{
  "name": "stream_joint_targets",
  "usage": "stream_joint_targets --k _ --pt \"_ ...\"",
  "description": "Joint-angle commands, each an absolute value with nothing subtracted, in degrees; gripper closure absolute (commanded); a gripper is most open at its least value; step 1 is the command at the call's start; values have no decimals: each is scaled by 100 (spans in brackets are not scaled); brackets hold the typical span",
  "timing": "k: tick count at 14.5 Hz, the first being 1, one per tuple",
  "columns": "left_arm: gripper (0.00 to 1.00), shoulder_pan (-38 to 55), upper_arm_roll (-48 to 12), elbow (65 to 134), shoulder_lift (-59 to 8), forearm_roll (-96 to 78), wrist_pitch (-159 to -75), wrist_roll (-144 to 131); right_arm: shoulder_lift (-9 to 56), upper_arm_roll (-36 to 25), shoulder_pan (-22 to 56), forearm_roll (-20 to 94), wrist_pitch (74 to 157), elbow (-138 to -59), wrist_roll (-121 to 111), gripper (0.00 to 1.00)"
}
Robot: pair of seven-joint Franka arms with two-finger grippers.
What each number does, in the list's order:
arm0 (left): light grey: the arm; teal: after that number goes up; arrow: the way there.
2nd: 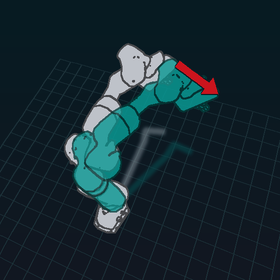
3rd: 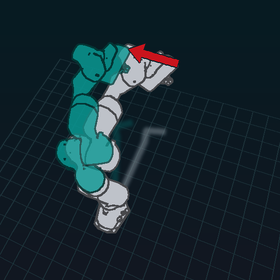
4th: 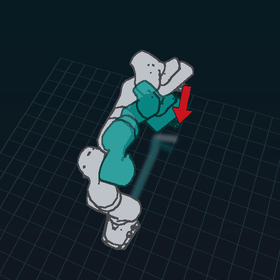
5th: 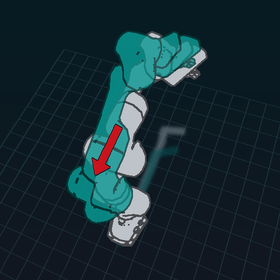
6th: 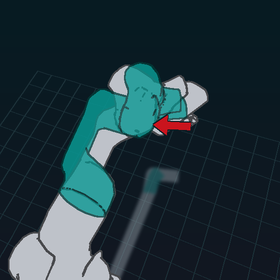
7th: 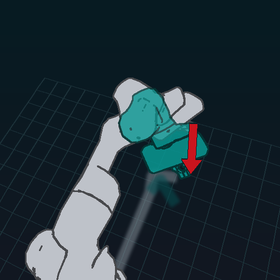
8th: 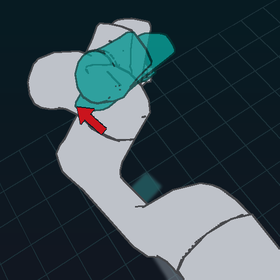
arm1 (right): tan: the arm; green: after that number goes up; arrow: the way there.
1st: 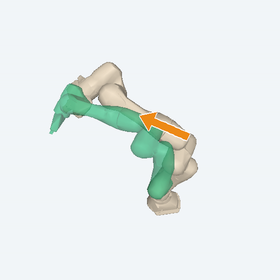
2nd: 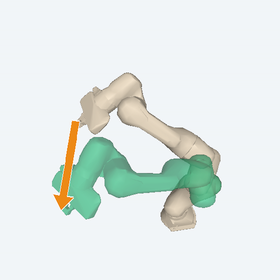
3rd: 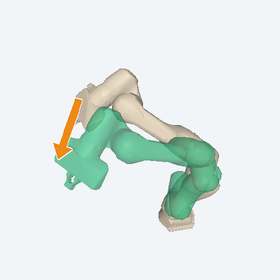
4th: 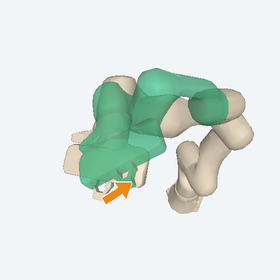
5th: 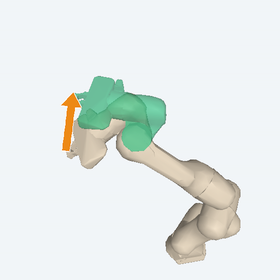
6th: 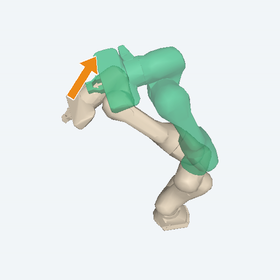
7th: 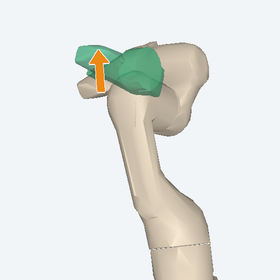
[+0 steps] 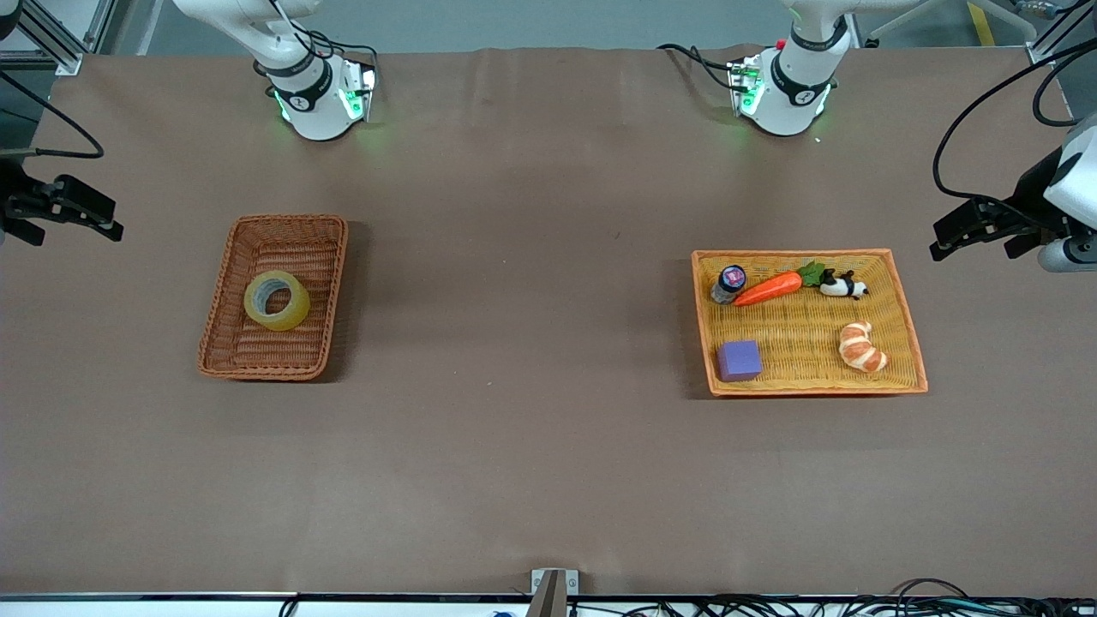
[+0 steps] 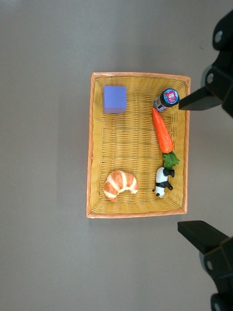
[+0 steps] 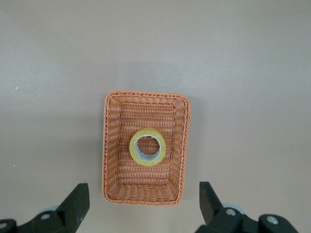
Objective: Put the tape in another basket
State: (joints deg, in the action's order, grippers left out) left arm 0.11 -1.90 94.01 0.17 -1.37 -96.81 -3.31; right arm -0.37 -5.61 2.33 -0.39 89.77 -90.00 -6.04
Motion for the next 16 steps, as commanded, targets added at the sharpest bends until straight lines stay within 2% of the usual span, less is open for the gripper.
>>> stream_joint_targets --k 1,16 --pt "0 44 -220 9290 -35 -193 -9633 -229 -132 -536 105 -114 8939 -9114 -519 0" --pt "0 9 -272 9264 -18 -202 -9624 -298 -176 -519 123 -114 8982 -9176 -527 0"
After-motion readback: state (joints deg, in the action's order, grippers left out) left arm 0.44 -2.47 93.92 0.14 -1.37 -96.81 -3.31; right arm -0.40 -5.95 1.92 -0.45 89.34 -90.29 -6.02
